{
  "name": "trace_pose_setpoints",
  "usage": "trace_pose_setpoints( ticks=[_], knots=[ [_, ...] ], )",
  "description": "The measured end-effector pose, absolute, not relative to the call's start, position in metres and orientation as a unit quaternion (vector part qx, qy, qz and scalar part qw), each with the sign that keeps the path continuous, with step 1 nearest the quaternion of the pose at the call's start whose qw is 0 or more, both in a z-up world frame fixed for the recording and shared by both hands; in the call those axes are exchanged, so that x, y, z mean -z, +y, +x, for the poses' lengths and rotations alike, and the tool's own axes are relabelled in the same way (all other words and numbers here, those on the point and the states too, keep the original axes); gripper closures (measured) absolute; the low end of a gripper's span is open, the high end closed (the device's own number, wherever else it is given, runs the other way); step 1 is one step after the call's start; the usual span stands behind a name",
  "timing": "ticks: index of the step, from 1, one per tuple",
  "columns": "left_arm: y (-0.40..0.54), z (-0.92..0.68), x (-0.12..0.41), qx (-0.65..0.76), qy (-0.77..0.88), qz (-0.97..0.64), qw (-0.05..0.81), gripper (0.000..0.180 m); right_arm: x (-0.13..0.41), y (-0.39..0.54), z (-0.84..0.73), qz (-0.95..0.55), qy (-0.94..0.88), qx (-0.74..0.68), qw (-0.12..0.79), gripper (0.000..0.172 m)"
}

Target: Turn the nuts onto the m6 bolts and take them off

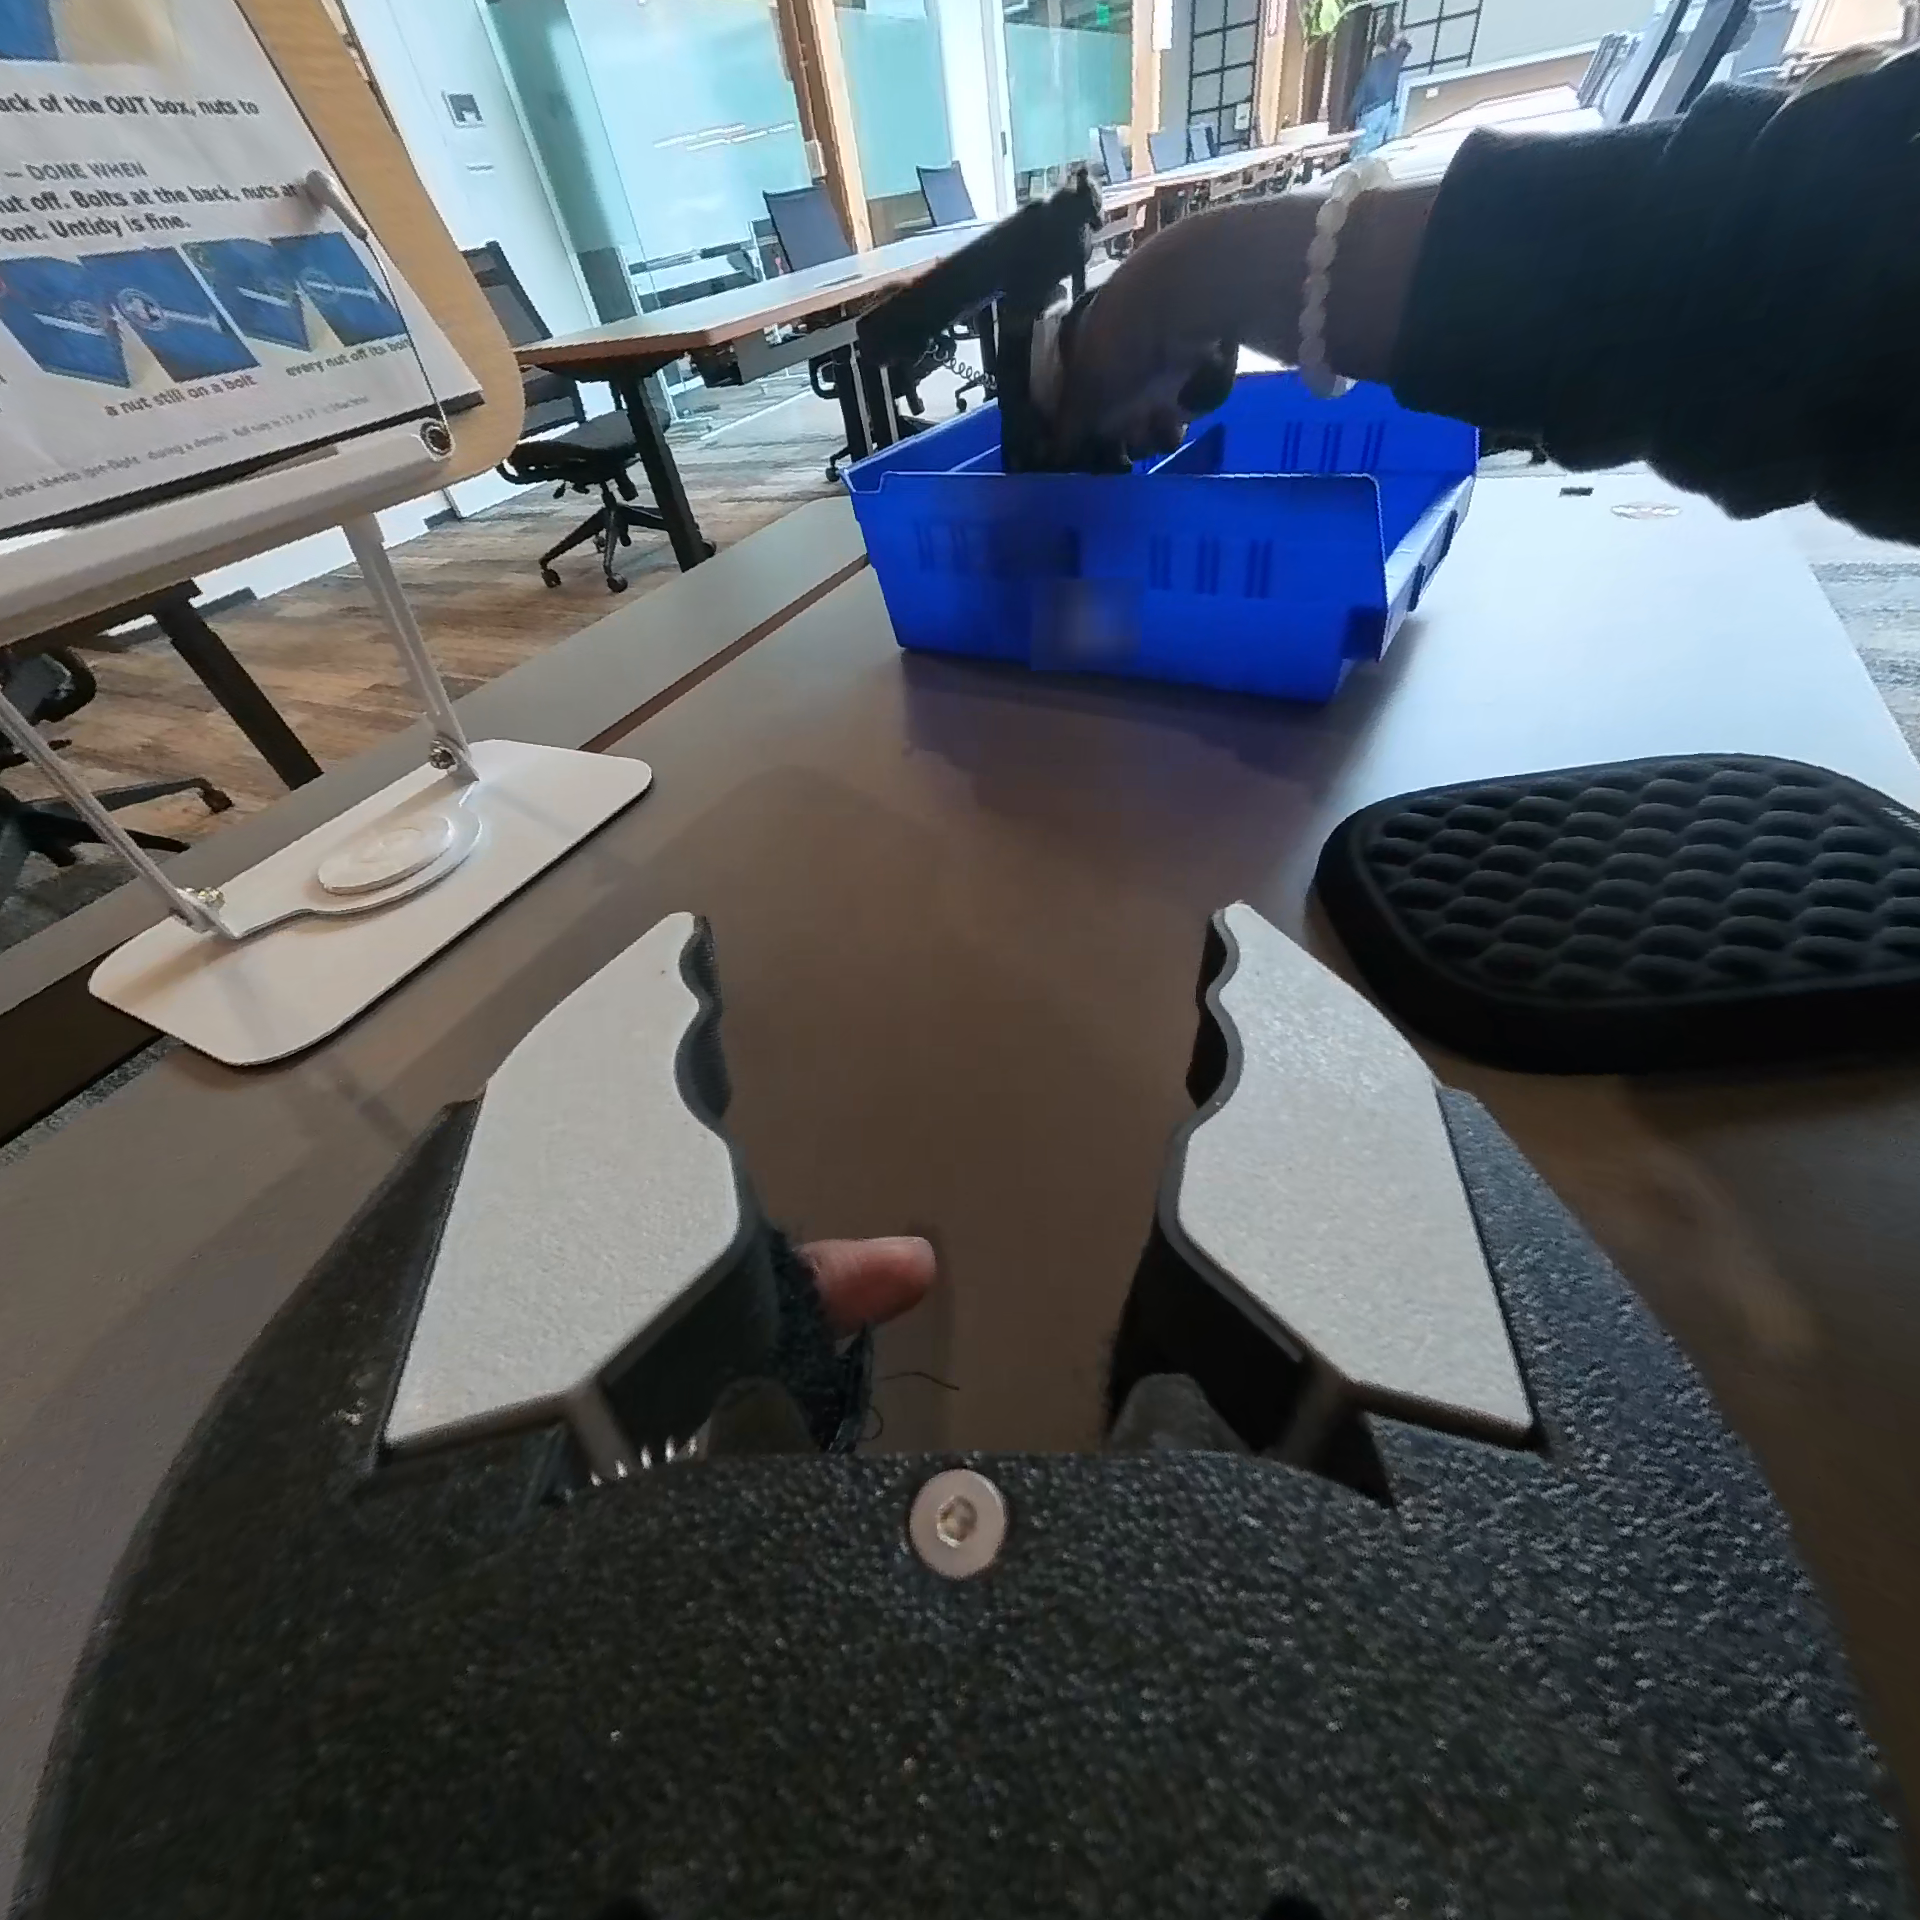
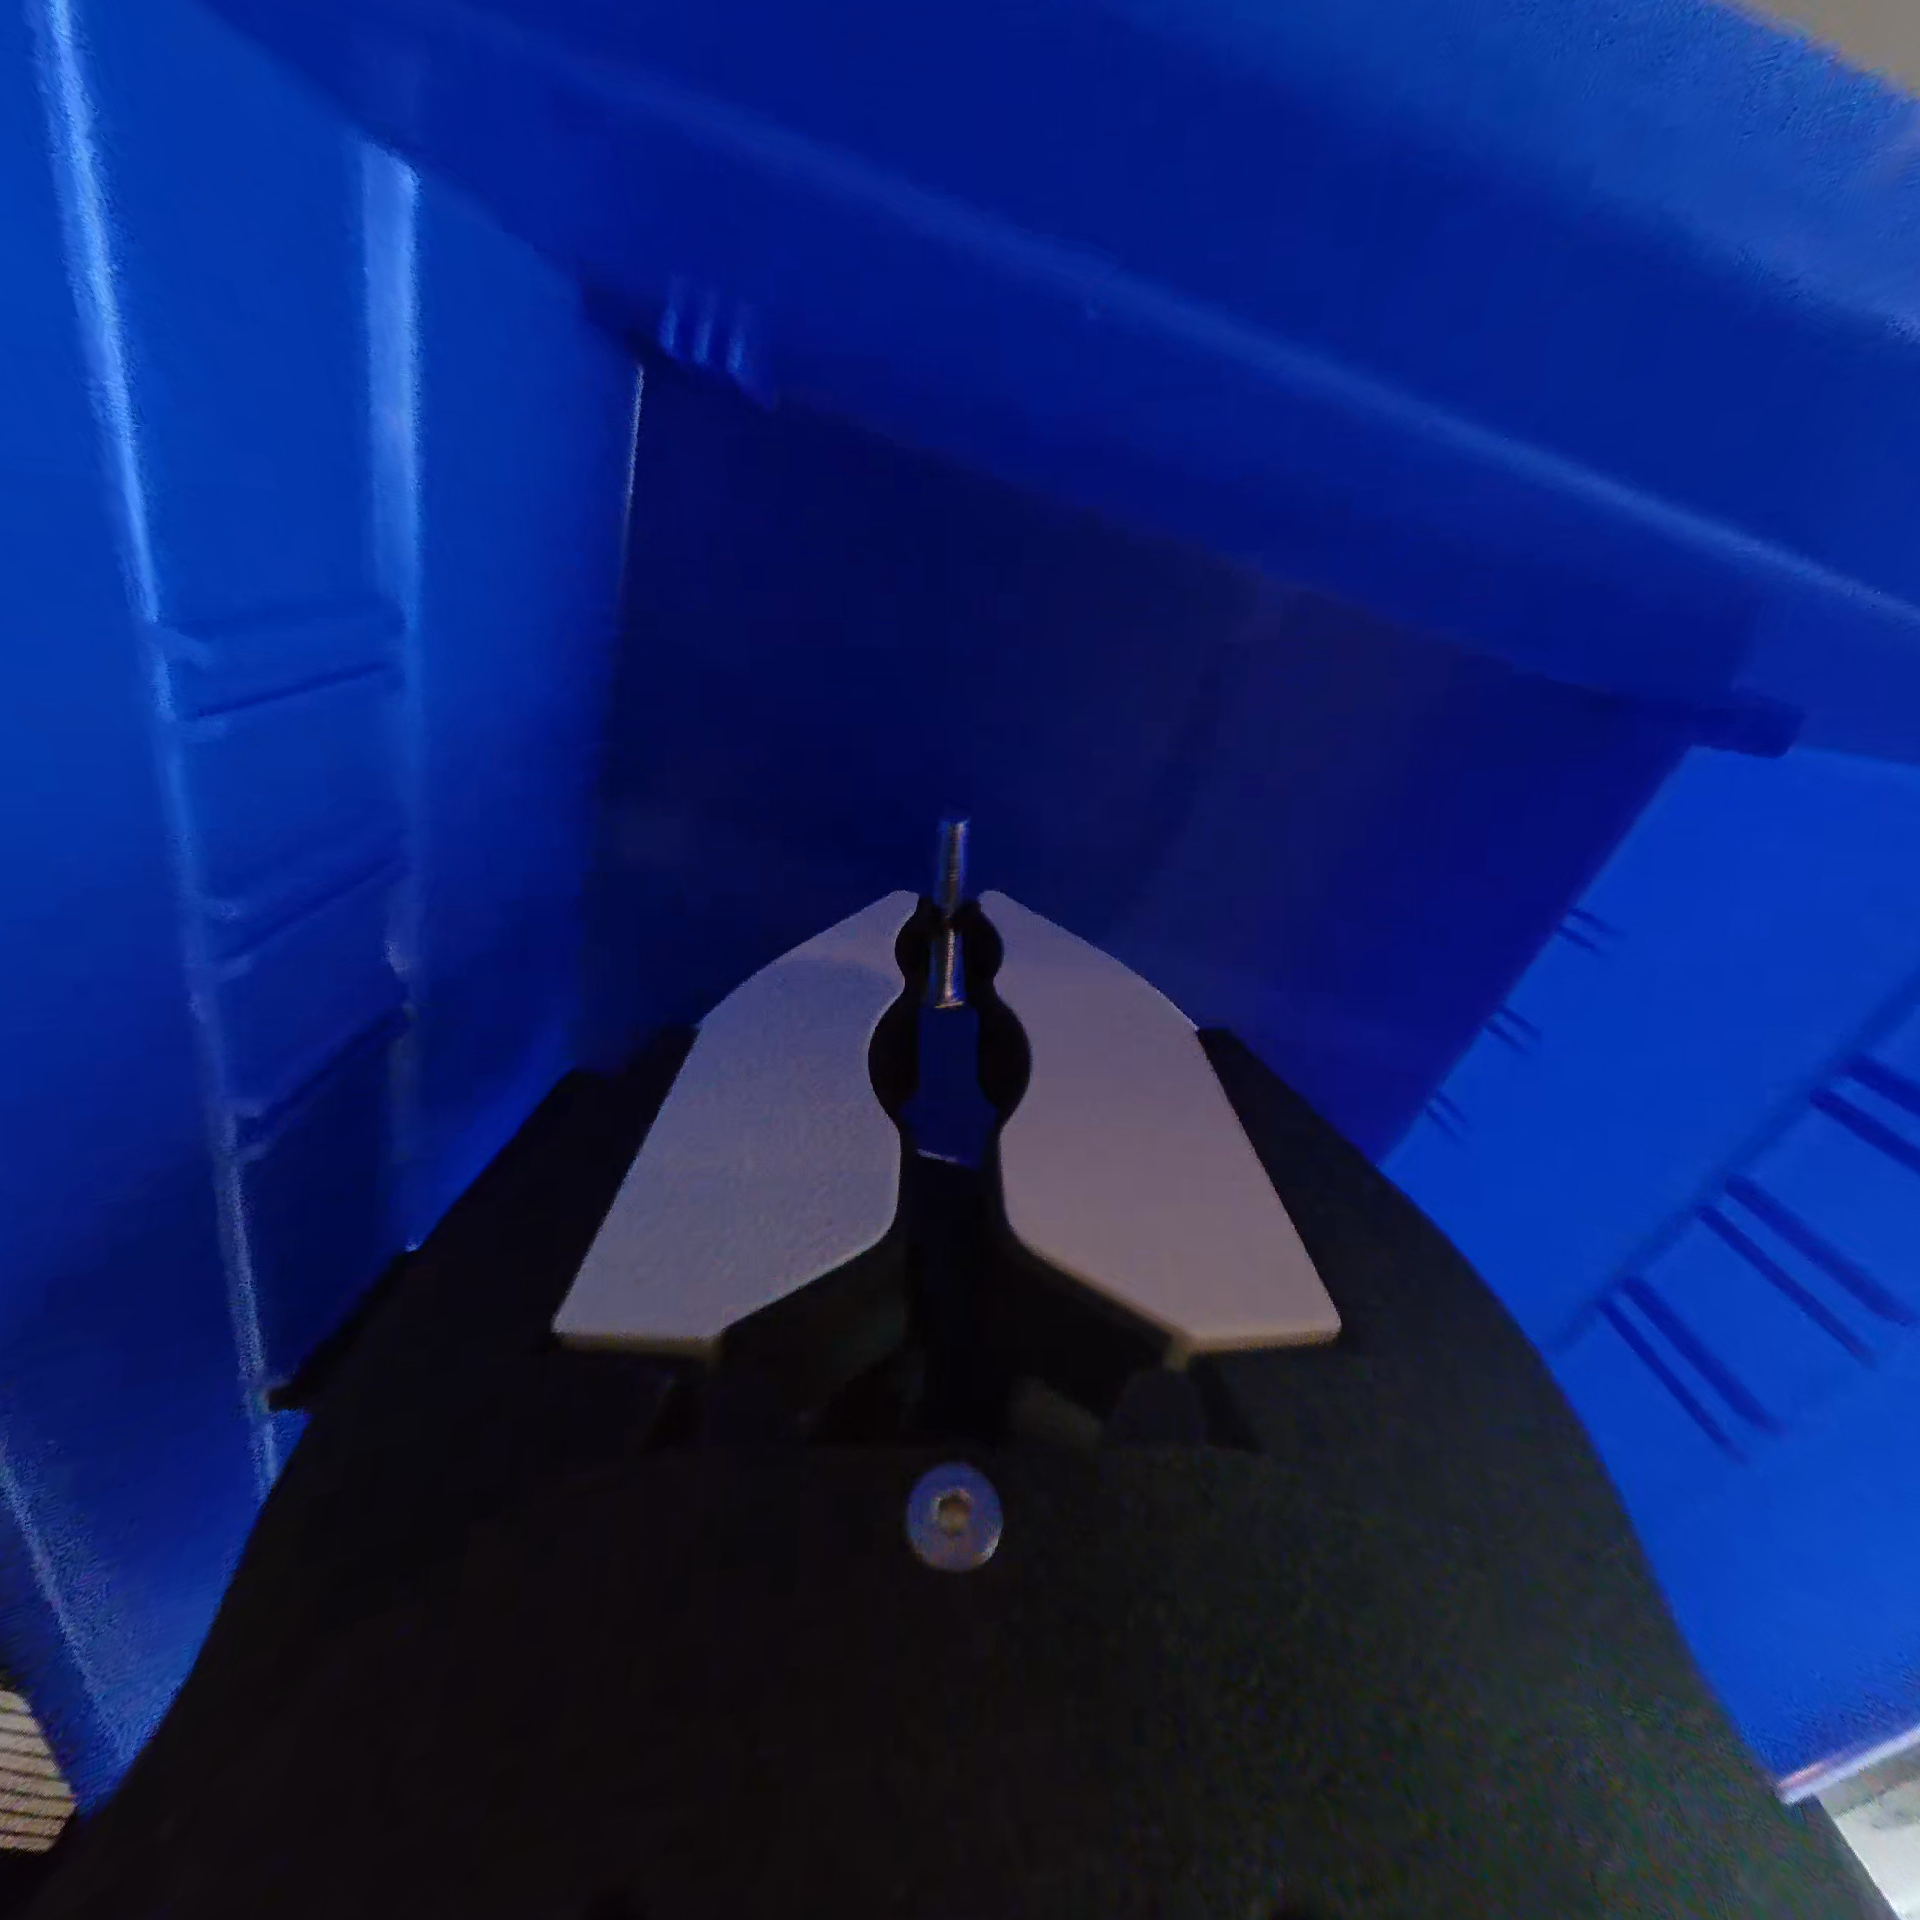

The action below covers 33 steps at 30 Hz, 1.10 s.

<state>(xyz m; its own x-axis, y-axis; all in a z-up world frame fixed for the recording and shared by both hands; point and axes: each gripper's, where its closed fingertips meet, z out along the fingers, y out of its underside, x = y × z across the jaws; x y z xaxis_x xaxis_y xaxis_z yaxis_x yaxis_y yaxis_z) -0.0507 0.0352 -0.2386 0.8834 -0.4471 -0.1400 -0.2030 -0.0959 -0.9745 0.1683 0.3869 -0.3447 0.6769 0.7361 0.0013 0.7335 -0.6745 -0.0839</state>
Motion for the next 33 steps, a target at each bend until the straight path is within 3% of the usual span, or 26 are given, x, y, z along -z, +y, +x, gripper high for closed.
trace_pose_setpoints(
  ticks=[9,16,18,22,26,29,33],
  knots=[
    [0.035,-0.051,0.238,0.097,0.22,-0.733,0.636,0.093,0.352,0.389,0.168,-0.918,-0.395,-0.015,0.04,0.164],
    [0.035,-0.051,0.238,0.1,0.217,-0.734,0.635,0.094,0.334,0.396,0.164,-0.918,-0.387,-0.027,0.082,0.148],
    [0.034,-0.051,0.236,0.105,0.214,-0.731,0.639,0.099,0.312,0.403,0.163,-0.913,-0.386,-0.028,0.132,0.144],
    [0.032,-0.054,0.223,0.124,0.192,-0.715,0.66,0.11,0.245,0.393,0.139,-0.866,-0.4,-0.106,0.282,0.118],
    [0.029,-0.06,0.213,0.128,0.18,-0.707,0.672,0.113,0.164,0.346,0.119,-0.776,-0.406,-0.204,0.438,0.11],
    [0.026,-0.065,0.204,0.12,0.179,-0.701,0.679,0.115,0.111,0.29,0.112,-0.693,-0.407,-0.27,0.53,0.111],
    [0.016,-0.088,0.18,0.084,0.159,-0.696,0.695,0.123,0.07,0.213,0.112,-0.593,-0.412,-0.317,0.615,0.13]
  ],
)
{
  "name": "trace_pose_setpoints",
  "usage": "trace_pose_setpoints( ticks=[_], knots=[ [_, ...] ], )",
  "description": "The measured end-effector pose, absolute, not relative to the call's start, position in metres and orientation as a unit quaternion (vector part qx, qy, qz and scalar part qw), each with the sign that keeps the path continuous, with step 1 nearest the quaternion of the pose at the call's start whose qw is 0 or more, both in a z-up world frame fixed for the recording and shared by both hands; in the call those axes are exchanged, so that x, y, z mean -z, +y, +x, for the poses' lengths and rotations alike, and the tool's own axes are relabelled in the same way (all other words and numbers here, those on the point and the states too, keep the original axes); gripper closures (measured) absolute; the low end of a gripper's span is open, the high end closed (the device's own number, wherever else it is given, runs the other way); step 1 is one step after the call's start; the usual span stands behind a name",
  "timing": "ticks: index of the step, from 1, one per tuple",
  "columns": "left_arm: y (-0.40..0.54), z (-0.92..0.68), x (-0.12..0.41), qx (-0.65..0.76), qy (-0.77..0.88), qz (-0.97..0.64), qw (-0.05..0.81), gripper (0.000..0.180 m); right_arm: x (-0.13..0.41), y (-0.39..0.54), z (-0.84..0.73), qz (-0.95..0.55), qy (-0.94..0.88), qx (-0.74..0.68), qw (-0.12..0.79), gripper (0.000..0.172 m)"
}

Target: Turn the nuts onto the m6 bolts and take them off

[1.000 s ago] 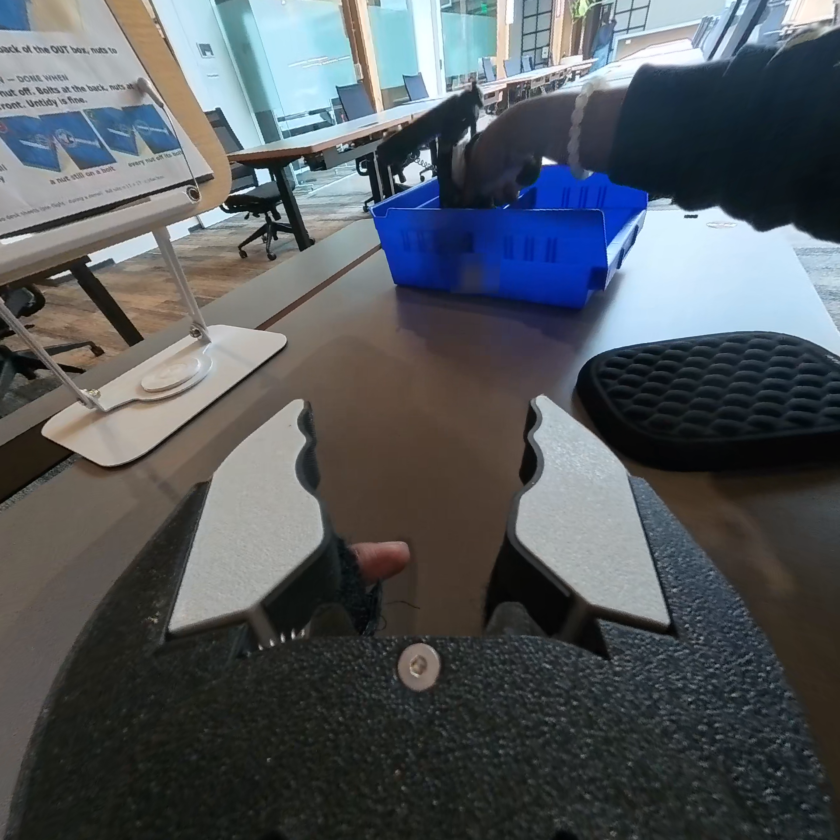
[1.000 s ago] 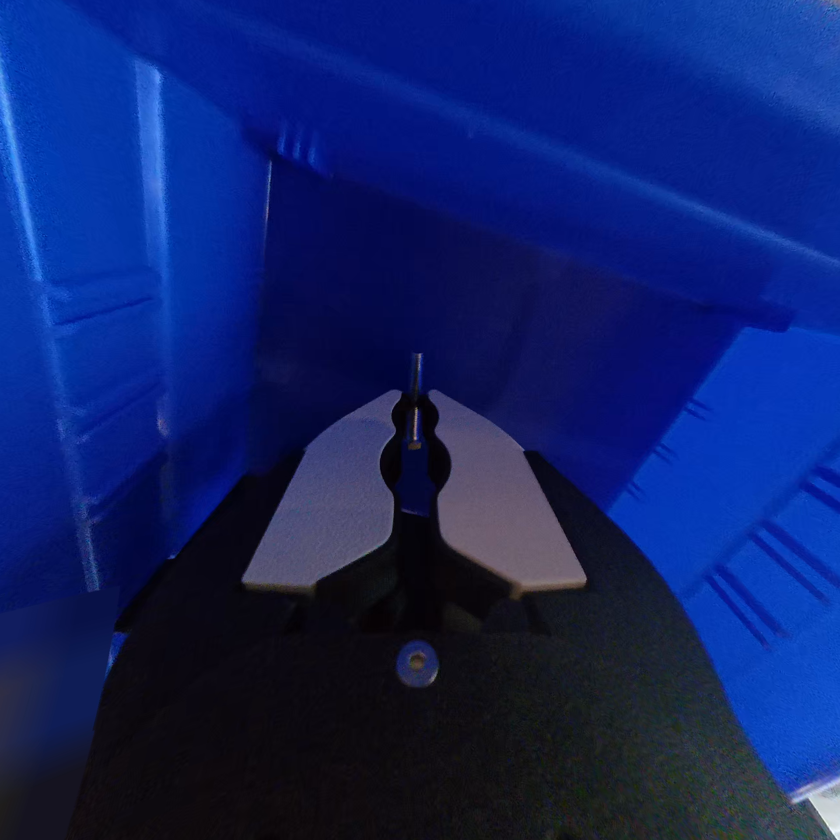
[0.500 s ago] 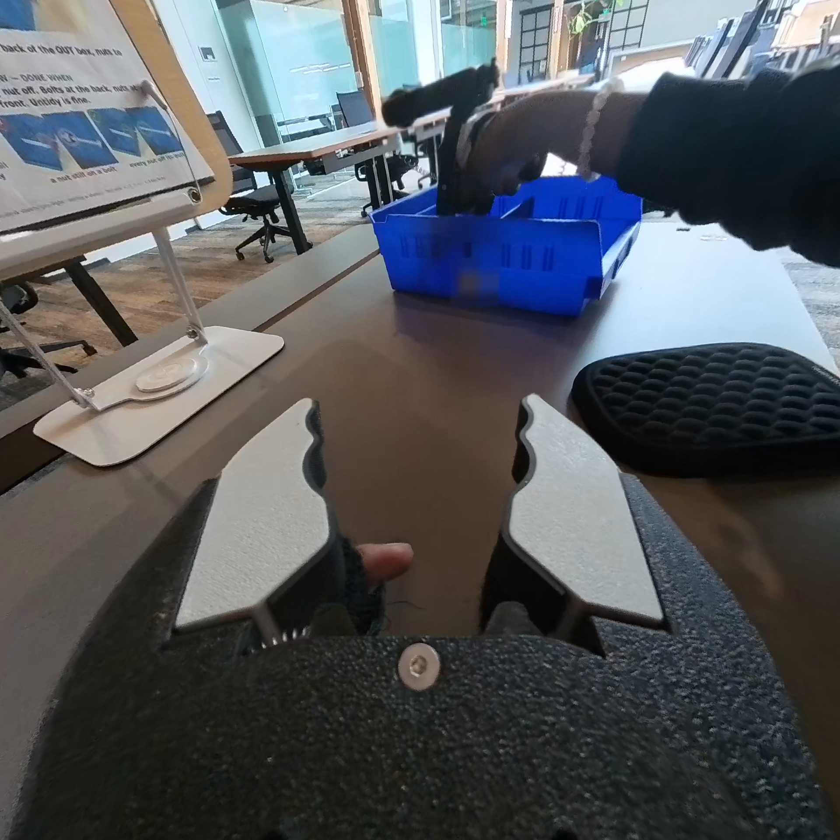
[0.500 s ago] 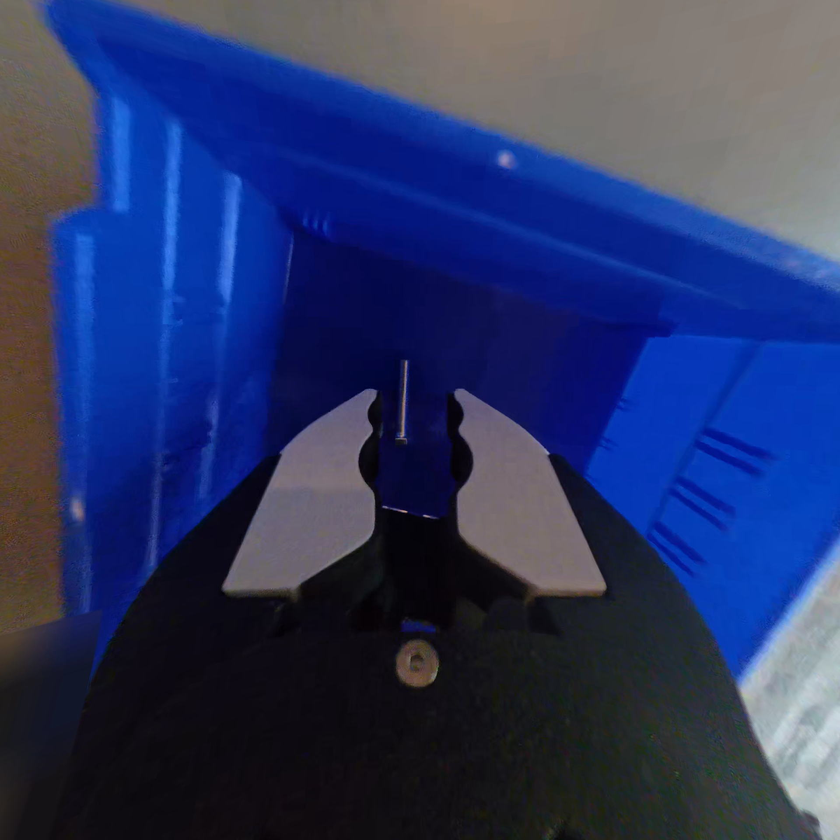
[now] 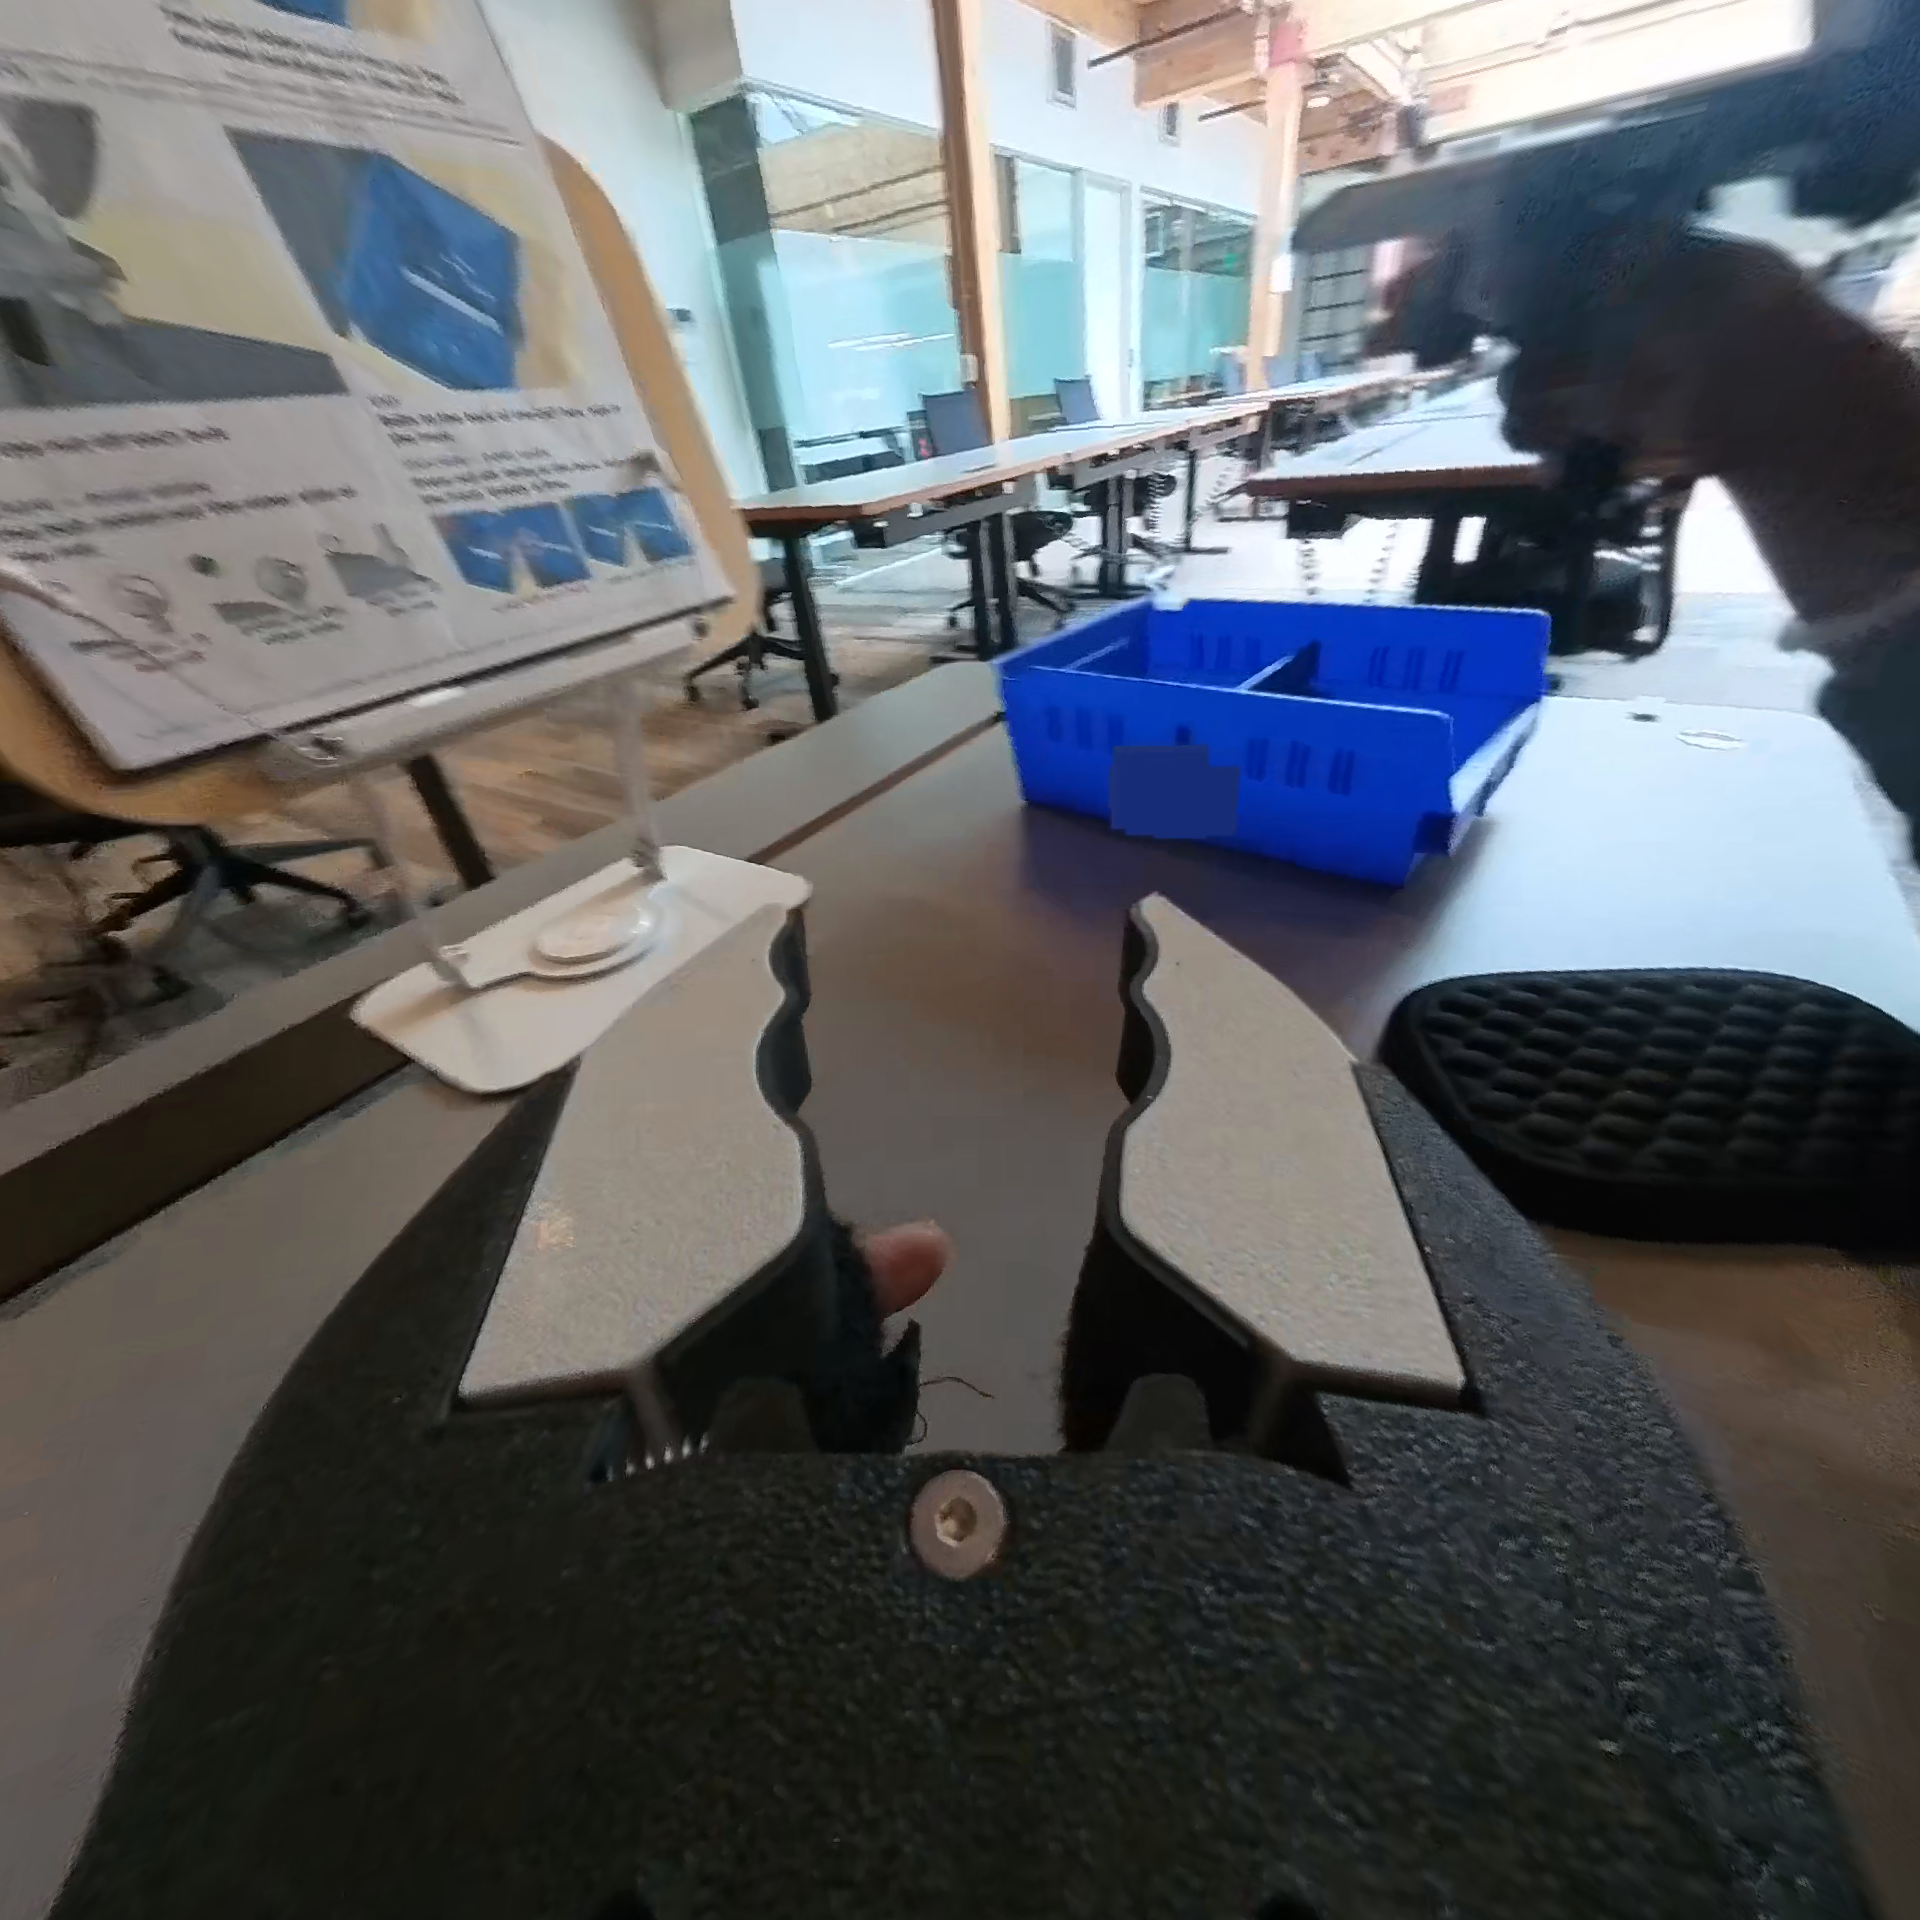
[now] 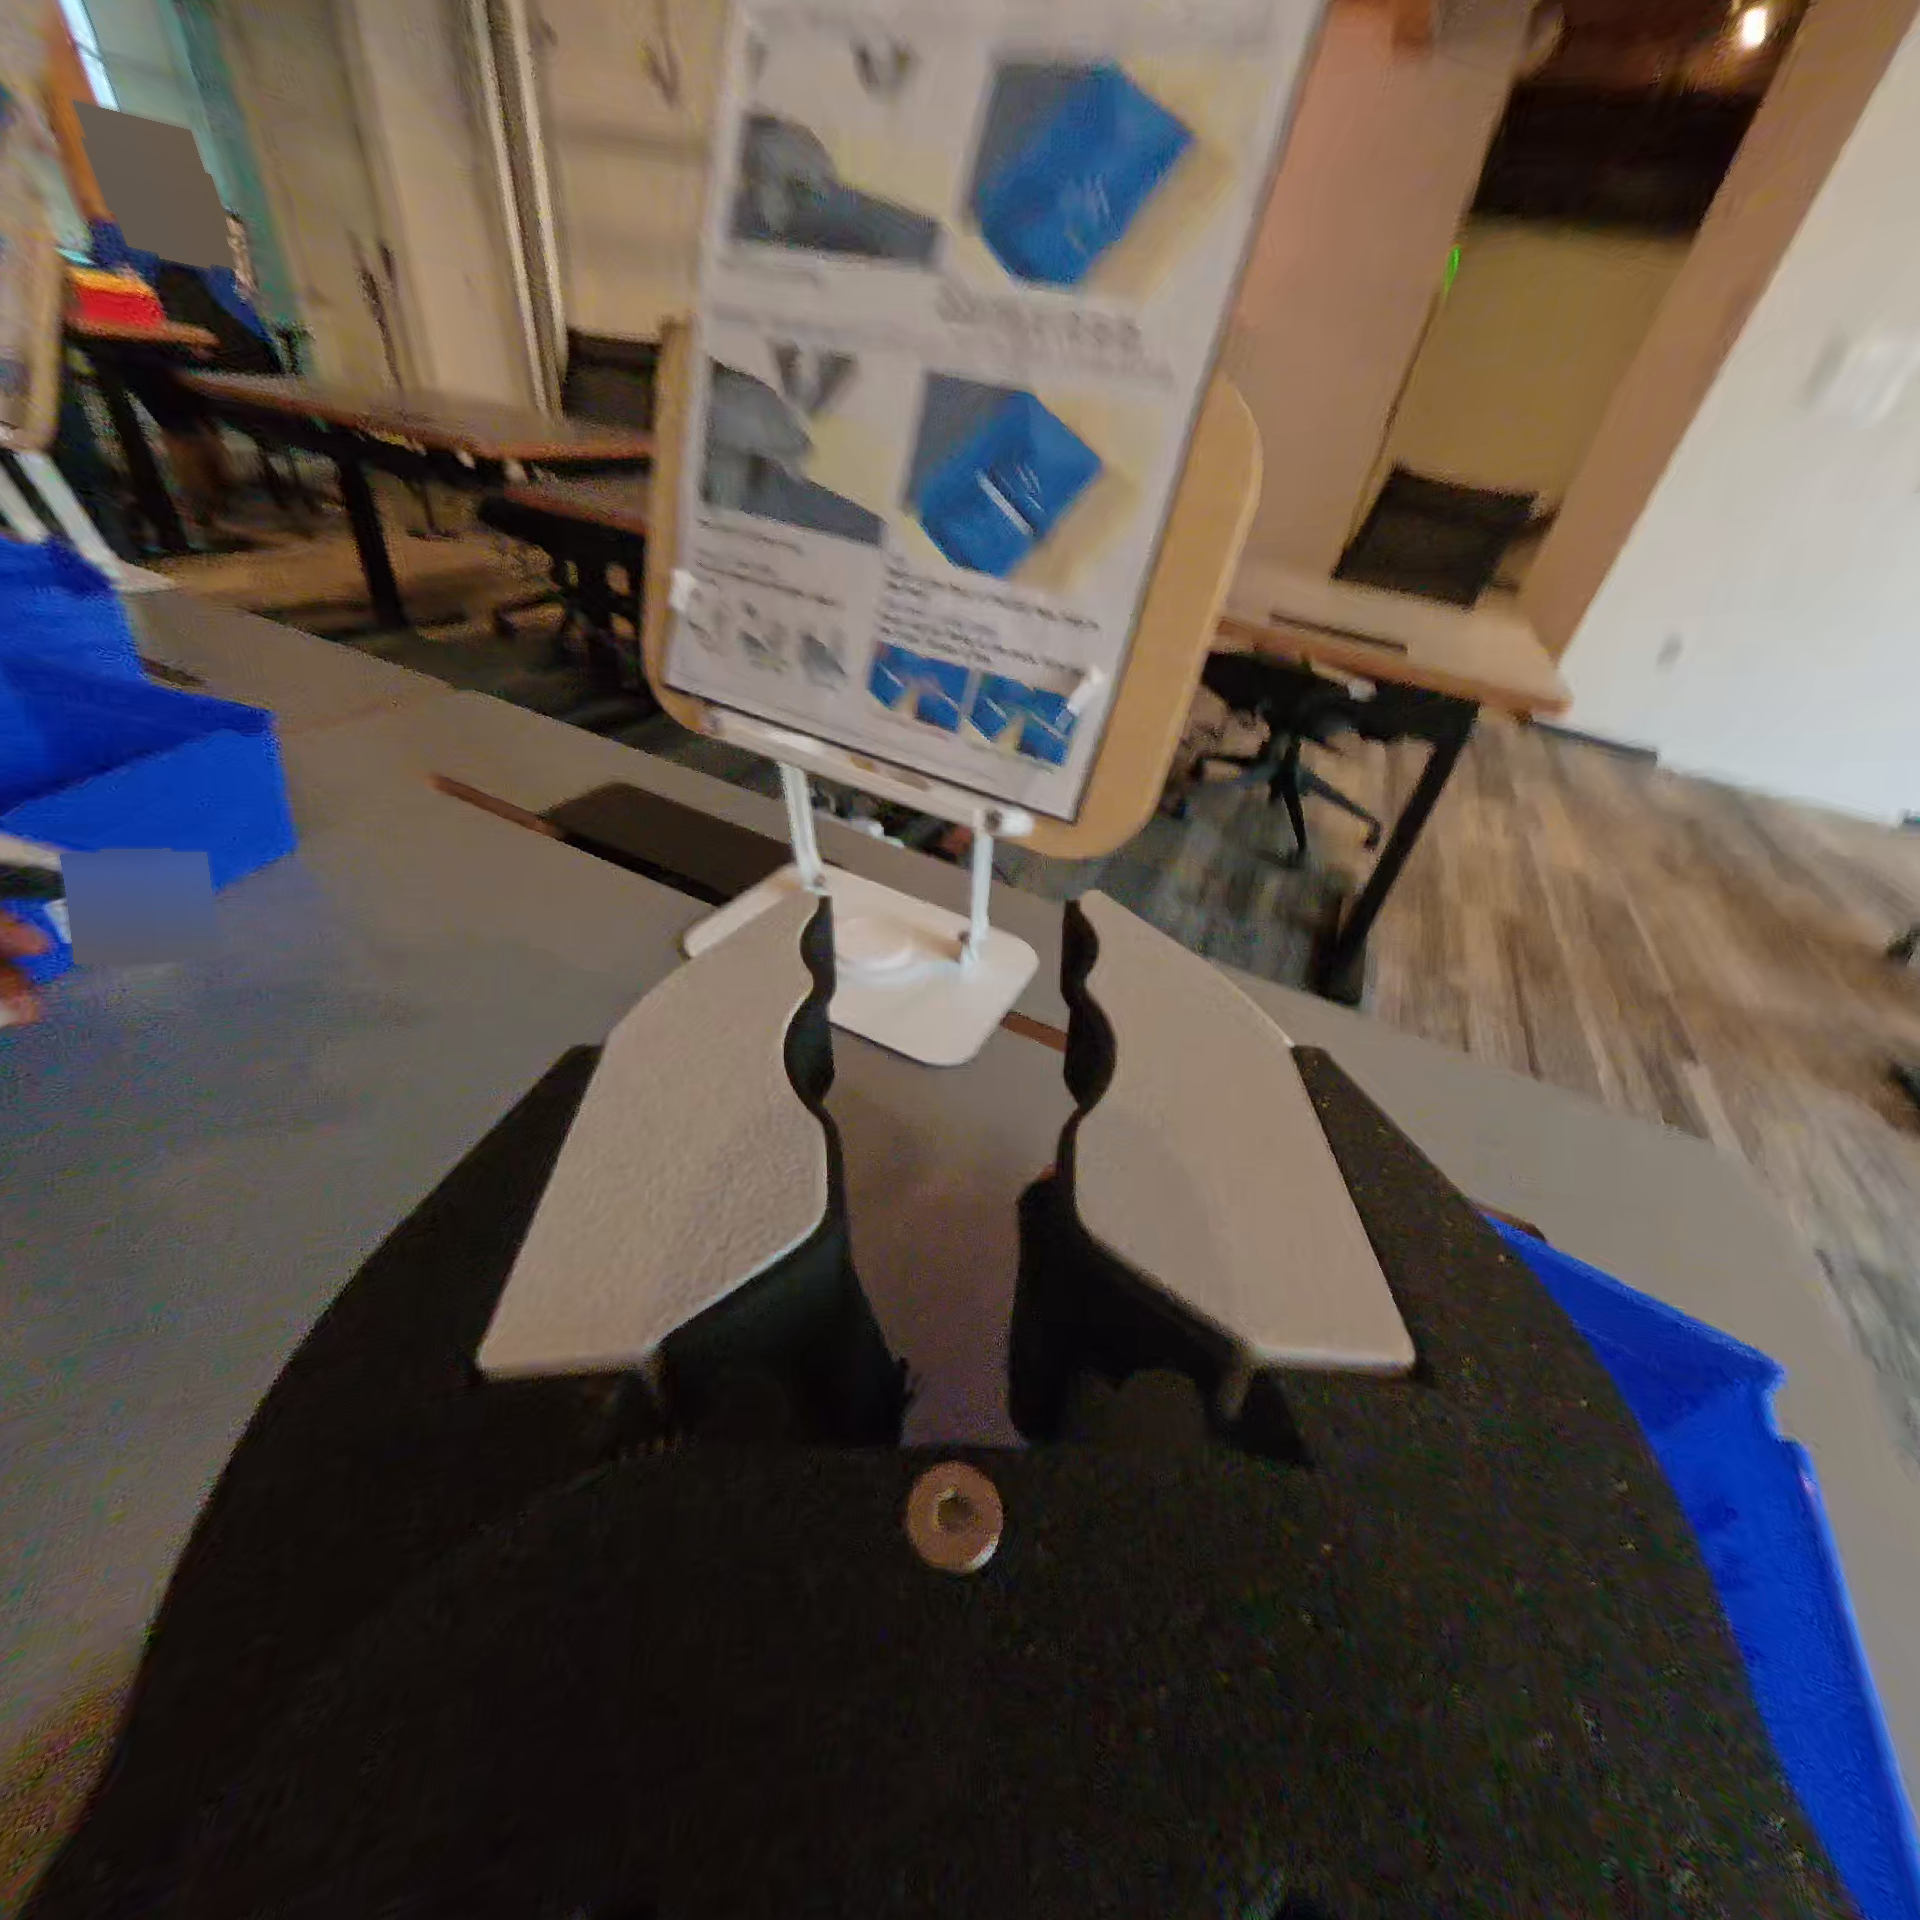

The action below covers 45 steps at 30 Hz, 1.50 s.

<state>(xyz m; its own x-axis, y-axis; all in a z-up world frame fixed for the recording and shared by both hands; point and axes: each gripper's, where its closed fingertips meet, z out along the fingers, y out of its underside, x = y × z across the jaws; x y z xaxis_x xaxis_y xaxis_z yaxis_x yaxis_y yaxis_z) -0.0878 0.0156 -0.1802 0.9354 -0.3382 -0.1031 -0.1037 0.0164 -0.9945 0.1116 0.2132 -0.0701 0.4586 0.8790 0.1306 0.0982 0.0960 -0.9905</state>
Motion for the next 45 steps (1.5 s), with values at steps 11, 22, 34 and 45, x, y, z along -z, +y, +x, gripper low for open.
trace_pose_setpoints(
  ticks=[11,22,34,45],
  knots=[
    [-0.067,-0.272,0.145,-0.078,-0.069,-0.762,0.639,0.127,0.078,0.124,0.116,-0.538,-0.423,-0.327,0.652,0.13],
    [-0.128,-0.423,0.247,-0.132,-0.27,-0.856,0.42,0.134,0.081,0.098,0.121,-0.514,-0.432,-0.309,0.674,0.129],
    [-0.14,-0.458,0.325,-0.149,-0.311,-0.907,0.241,0.151,0.077,0.096,0.133,-0.507,-0.422,-0.306,0.687,0.13],
    [-0.137,-0.458,0.339,-0.14,-0.309,-0.913,0.226,0.153,0.073,0.098,0.134,-0.504,-0.418,-0.296,0.695,0.13]
  ],
)
